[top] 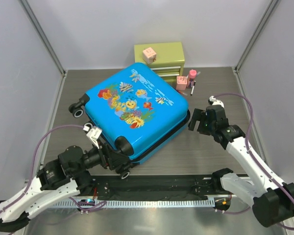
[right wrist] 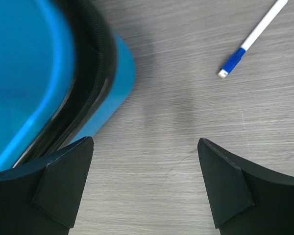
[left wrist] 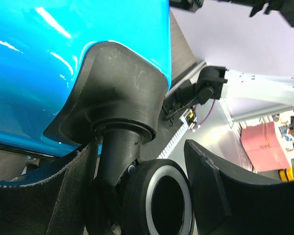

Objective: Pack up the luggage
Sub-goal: Zip the luggage at the center of the board.

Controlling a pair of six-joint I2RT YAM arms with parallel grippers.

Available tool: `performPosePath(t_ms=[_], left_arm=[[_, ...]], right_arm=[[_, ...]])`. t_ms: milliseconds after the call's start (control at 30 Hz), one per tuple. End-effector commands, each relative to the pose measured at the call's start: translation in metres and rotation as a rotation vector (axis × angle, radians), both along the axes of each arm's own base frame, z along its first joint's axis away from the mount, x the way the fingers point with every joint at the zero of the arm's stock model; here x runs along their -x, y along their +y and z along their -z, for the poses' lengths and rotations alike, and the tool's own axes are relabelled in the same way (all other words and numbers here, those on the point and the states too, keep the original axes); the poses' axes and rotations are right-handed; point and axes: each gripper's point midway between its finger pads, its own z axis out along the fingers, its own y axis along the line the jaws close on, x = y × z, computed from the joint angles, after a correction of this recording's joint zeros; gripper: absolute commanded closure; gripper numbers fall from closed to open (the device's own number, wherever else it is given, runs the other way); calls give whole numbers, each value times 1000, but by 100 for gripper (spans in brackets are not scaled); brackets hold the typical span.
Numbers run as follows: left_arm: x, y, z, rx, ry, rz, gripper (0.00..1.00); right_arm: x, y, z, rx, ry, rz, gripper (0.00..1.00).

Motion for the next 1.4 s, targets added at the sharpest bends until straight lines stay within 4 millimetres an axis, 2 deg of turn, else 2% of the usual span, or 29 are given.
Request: performPosePath(t_ms=[0,33,100,233,267,333,367,400,467,567,667,733,767,800,933,1067,1233,1367], left_arm=[[-10,1,-91,310,-178,-53,100],[-9,-3,-89,305,-174,-40,100],[-12,-11,-85,281,-166,-26,100],[-17,-17,-87,246,-184,-25,100],[-18,-17,-87,238,-185,-26,100],[-17,-15,-87,231,-188,-27,100],[-17,-15,-86,227,-185,-28,100],[-17,-13,-83,224,-181,-33,100],[-16,-12,-77,221,-168,-36,100],[-14,-11,-68,229,-144,-35,100],[-12,-12,-72,284,-144,-28,100],[-10,-12,-83,332,-159,-23,100],[-10,-11,-88,342,-164,-23,100],[-10,-11,-91,351,-169,-23,100],[-12,-14,-97,355,-183,-24,100],[-15,-19,-100,364,-186,-22,100],[-17,-21,-103,382,-189,-22,100],[-15,-20,-110,402,-195,-22,100]], right_arm=[[-22,8,-9,-139,-54,-73,6],[-30,-2,-10,-158,-65,-43,6],[-38,-3,-16,-218,-78,-41,6],[-72,-29,-24,-296,-122,46,7],[-80,-33,-16,-319,-100,62,7],[-97,-26,-24,-359,-124,30,10],[-104,-24,-10,-370,-83,24,11],[-113,-20,-14,-383,-97,3,12],[-122,-18,-4,-391,-75,-7,14],[-132,-9,-6,-415,-101,-45,15],[-138,0,2,-394,-85,-70,15],[-139,2,11,-395,-60,-77,15],[-137,14,13,-396,-50,-107,15],[-136,17,17,-394,-40,-115,15],[-127,37,34,-368,3,-163,15],[-112,47,52,-357,47,-179,16],[-99,51,64,-356,64,-190,16],[-94,46,82,-325,100,-172,16]])
